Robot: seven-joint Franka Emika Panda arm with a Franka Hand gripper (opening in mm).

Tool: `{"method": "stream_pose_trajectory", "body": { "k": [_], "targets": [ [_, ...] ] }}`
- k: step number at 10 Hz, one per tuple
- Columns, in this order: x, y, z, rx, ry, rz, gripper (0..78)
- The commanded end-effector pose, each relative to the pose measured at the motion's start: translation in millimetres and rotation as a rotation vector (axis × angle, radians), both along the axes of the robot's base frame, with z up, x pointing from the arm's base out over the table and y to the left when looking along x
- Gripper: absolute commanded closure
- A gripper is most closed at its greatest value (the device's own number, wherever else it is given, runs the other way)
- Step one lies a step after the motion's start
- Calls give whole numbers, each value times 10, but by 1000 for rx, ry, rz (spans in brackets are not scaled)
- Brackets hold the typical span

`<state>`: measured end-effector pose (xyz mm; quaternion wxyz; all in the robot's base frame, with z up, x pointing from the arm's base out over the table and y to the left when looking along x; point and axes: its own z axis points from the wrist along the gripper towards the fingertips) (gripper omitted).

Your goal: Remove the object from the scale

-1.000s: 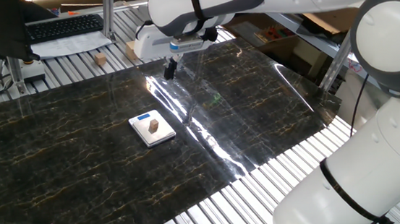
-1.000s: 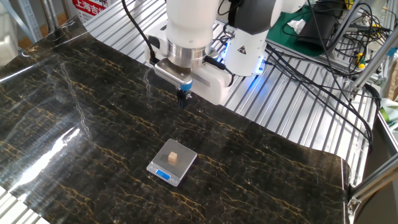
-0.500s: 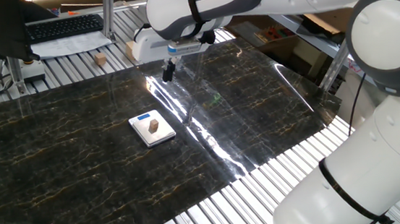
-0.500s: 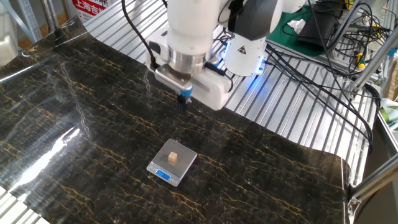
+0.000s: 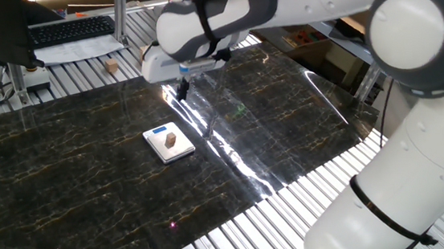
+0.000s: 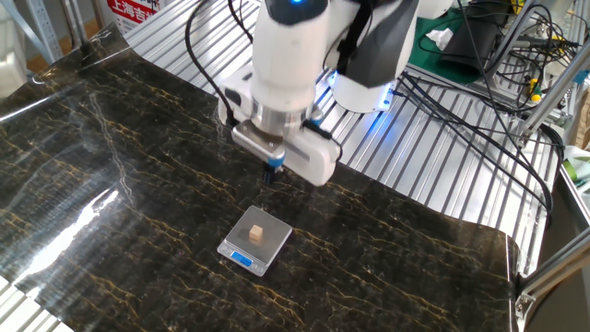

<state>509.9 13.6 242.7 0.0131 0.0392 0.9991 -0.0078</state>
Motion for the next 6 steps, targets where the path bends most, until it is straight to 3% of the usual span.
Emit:
{"method": "stream_pose_trajectory", "body": {
  "k": [1, 6],
  "targets": [
    [35, 32, -144, -22, 8, 5, 776],
    [62, 36, -265, -22, 6, 4, 776]
  ]
}}
